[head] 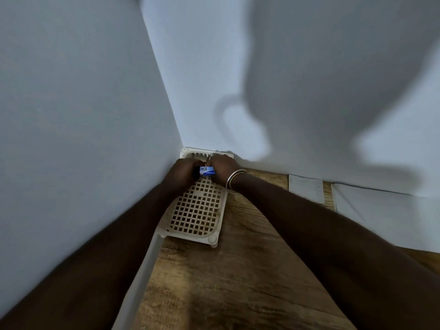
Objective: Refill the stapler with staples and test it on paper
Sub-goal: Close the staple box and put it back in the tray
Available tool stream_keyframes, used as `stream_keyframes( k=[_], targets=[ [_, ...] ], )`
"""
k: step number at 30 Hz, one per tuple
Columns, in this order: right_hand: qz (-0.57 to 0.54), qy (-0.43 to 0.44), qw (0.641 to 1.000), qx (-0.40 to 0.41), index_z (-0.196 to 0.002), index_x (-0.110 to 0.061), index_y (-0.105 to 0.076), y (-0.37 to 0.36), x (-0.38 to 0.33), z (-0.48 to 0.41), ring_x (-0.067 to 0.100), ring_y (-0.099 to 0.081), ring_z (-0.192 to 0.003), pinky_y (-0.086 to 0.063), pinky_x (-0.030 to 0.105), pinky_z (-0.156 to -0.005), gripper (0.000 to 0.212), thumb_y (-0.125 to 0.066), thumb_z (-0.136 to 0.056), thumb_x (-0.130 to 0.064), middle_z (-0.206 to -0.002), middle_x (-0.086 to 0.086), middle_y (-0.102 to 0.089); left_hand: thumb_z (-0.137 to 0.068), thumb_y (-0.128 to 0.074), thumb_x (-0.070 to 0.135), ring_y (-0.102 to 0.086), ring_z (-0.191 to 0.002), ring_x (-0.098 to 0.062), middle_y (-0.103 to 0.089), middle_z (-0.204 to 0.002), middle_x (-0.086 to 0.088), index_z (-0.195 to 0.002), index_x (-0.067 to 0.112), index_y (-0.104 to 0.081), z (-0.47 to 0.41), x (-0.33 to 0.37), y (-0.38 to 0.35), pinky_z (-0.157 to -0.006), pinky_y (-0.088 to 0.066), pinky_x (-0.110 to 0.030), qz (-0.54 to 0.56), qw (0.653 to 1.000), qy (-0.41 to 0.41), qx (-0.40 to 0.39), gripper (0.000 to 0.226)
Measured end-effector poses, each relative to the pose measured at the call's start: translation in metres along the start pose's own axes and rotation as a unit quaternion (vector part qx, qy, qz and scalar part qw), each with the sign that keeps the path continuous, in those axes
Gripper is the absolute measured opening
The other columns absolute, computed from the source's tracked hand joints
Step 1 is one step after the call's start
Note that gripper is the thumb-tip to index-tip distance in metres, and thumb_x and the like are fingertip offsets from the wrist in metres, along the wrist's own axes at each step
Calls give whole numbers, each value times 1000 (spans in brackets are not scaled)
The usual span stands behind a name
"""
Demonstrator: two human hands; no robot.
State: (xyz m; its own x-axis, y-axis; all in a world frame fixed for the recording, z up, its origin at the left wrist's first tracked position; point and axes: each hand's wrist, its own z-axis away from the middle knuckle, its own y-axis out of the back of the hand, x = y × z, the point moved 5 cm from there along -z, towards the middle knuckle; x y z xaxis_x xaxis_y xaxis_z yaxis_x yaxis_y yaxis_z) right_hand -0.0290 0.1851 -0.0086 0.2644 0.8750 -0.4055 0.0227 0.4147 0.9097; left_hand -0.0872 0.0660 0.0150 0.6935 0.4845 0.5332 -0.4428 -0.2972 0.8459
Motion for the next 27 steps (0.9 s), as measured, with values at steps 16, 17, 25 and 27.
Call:
stream_keyframes(
  k=[16,17,25,27],
  targets=[
    [-17,-9,999,28,-104,-10,-70,-1,-28,59,30,-62,-105,-50,36,-85,22,-67,-85,-22,-110,12,-65,-90,-68,4,-67,-114,-29,-72,-124,-12,-127,12,-70,59,6,-2,-102,-49,-38,18,998,35,51,38],
    [-17,-10,999,29,-104,-11,-71,-2,-29,61,31,-63,-105,-51,37,-86,23,-66,-86,-23,-110,11,-66,-89,-69,4,-67,-114,-29,-72,-124,-12,-126,12,-70,62,5,-3,-102,-50,-40,12,998,32,49,38],
    [49,1,999,23,-106,-18,-74,-15,-39,70,30,-62,-110,-50,39,-91,26,-69,-86,-34,-111,8,-70,-87,-72,8,-69,-101,-28,-75,-112,-10,-113,14,-76,75,-2,-10,-89,-53,-37,-19,998,44,33,27],
    [59,5,998,15,-108,-18,-74,-19,-41,70,31,-62,-111,-51,39,-92,27,-71,-85,-33,-112,7,-70,-87,-72,10,-68,-99,-28,-74,-110,-10,-112,14,-76,77,-6,-13,-86,-52,-36,-29,998,45,33,26]
  ],
)
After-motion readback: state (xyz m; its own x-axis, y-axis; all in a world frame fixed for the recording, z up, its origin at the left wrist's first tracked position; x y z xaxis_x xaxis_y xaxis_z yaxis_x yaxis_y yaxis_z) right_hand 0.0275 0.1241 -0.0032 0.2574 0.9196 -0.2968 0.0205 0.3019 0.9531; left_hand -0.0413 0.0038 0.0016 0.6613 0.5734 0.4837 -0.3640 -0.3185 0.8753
